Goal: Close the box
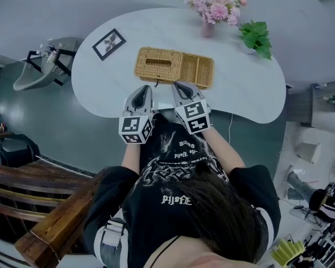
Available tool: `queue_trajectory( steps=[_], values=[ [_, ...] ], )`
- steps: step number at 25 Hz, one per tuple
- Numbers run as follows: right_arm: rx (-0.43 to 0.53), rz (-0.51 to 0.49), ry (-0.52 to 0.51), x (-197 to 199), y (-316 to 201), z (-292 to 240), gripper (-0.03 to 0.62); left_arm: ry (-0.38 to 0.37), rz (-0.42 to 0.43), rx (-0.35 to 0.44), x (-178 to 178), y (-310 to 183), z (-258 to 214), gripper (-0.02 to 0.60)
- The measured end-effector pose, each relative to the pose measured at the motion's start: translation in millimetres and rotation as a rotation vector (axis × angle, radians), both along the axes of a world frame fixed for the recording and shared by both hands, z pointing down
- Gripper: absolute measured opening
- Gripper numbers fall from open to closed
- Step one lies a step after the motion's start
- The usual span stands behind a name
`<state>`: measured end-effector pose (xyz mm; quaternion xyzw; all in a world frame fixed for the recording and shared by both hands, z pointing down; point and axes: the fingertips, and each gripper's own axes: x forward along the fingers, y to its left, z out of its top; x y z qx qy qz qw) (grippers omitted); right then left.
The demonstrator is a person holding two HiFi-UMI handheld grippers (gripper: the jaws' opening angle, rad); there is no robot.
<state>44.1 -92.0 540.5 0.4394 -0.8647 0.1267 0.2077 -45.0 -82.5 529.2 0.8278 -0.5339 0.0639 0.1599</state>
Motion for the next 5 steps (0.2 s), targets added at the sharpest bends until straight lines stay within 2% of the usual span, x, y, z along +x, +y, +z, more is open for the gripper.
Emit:
queue_trajectory(
  steps=[5],
  values=[
    [0.021, -0.002, -0.003, -1.7, 1.7, -7.4, 0.025, -0.034, -0.014, -0.042, -3.4, 0.9, 9.5, 0.032]
  ],
)
